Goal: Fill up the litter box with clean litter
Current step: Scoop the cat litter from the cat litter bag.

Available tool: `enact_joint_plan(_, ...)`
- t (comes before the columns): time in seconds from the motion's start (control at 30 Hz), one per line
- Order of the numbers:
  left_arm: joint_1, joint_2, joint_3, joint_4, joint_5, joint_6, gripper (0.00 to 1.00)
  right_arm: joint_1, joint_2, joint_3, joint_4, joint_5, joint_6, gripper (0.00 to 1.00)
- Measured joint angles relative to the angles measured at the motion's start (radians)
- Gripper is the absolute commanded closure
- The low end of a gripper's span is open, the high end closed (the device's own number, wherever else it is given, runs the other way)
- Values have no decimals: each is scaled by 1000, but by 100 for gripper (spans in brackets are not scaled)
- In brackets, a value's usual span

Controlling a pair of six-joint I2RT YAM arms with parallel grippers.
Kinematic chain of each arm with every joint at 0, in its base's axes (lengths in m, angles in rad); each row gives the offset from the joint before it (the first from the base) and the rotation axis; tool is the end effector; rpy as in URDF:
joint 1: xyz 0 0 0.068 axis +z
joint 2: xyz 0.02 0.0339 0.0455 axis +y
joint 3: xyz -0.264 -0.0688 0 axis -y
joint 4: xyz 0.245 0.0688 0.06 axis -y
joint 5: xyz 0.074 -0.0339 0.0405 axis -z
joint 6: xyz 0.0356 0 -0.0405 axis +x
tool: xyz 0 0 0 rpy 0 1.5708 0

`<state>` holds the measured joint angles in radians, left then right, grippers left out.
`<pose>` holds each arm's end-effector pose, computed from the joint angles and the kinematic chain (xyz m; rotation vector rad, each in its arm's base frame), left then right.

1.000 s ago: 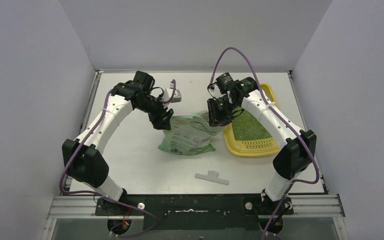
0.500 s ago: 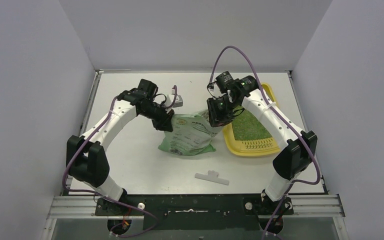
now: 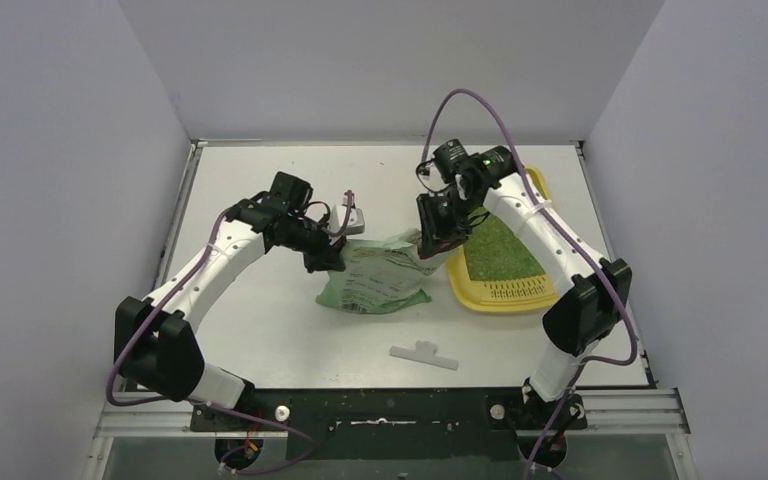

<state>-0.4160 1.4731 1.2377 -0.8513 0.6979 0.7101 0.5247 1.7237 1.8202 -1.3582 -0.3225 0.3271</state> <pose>0.2593 -0.1396 0.2878 1.4980 1.9598 -0.7954 0.2809 0.1756 0.3551 -0.3628 2.9079 0.6225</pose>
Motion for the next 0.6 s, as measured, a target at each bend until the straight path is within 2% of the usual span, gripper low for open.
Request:
enact_joint_plan(0.17,-8,-18,-34,34,-7,11,98,47,84,-69,84,-51,2,100)
enact_joint_plan(0.3,-11,-18,-48,48,-8,4,71,51,108,-86,126,-90,12,100)
enact_joint_plan(0.43,-17,-19,-47,88,16,-23,59,49,106,-106,159,-104,30,100)
enact_joint_plan(0.6,-32,-20,-46,121,41,-50,59,20,81,-180,230,-152,65,100)
